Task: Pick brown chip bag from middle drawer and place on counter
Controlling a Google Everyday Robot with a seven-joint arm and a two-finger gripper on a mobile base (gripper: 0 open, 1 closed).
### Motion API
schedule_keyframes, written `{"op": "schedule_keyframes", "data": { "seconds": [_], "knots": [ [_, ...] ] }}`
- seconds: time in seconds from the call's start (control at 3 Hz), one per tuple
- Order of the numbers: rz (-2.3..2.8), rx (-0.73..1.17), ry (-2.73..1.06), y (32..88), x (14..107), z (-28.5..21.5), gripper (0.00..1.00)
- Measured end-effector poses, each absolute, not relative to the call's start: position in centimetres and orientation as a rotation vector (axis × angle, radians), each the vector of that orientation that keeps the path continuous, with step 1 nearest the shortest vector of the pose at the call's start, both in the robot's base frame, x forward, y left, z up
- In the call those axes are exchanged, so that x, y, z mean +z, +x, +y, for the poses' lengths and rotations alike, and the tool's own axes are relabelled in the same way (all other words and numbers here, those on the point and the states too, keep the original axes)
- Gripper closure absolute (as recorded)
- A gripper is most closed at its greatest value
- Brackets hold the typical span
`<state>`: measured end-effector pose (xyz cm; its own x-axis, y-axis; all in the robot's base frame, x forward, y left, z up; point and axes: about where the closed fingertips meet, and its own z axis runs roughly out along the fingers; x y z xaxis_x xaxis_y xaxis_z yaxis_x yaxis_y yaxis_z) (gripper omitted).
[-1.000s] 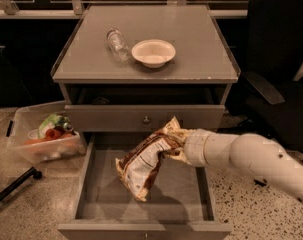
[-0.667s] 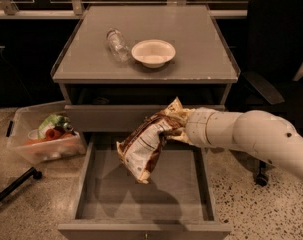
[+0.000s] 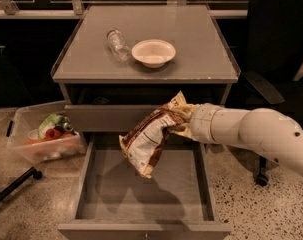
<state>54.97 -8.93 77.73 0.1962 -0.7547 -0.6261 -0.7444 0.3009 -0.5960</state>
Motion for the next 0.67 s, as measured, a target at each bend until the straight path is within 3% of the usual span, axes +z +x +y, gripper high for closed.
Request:
{"op": "schedule_keyframes", "data": {
  "seconds": [0.67],
  "knots": [
    [1.516,-0.136,-1.168,61.3,89.0,-16.7,1.00]
  ]
}}
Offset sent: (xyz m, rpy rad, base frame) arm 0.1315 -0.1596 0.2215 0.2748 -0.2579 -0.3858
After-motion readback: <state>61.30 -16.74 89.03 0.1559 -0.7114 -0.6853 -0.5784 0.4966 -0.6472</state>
